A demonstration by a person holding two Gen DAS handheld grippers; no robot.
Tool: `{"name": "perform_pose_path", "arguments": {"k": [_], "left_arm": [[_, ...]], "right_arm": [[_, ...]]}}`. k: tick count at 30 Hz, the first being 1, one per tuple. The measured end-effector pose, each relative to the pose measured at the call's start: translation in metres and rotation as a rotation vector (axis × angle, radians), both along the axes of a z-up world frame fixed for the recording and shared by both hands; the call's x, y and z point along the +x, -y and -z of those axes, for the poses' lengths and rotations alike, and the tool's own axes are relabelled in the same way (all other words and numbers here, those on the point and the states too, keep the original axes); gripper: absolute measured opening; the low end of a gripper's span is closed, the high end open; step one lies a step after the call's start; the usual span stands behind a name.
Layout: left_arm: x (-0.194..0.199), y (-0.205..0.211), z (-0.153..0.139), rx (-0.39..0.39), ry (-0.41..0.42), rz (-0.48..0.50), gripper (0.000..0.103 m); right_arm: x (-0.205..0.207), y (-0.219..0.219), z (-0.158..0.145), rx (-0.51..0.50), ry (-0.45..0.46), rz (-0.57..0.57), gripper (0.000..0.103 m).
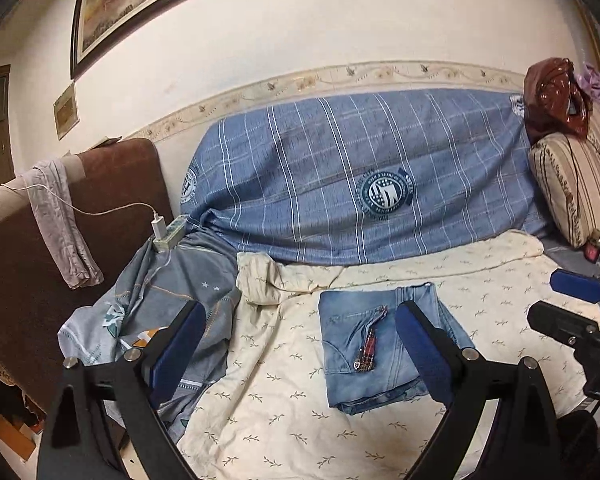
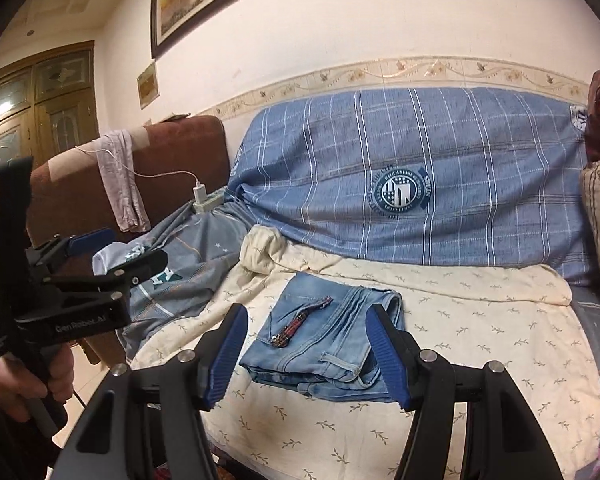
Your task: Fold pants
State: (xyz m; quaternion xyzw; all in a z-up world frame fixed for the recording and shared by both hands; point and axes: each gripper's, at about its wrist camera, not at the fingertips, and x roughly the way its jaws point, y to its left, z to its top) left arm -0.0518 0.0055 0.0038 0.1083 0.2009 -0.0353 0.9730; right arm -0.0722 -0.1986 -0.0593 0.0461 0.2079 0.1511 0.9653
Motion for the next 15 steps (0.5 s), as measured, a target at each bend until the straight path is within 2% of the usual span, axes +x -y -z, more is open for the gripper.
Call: {"name": "perform_pose_path", "arguments": {"k": [7,15], "left_arm": [[-0.017,-0.005,-0.017,-0.016,0.033,-0.008,0.099],[-0.022,-0.018,-0.026,-0.104,-0.017,-0.002,0.099]], "right_arm": [[-0.005,-0.005,-0.003,-0.025,0.022,-0.006,0.065],[0.006,0.000,0.017,-0.019,-0.028,-0.010,0.065]]}}
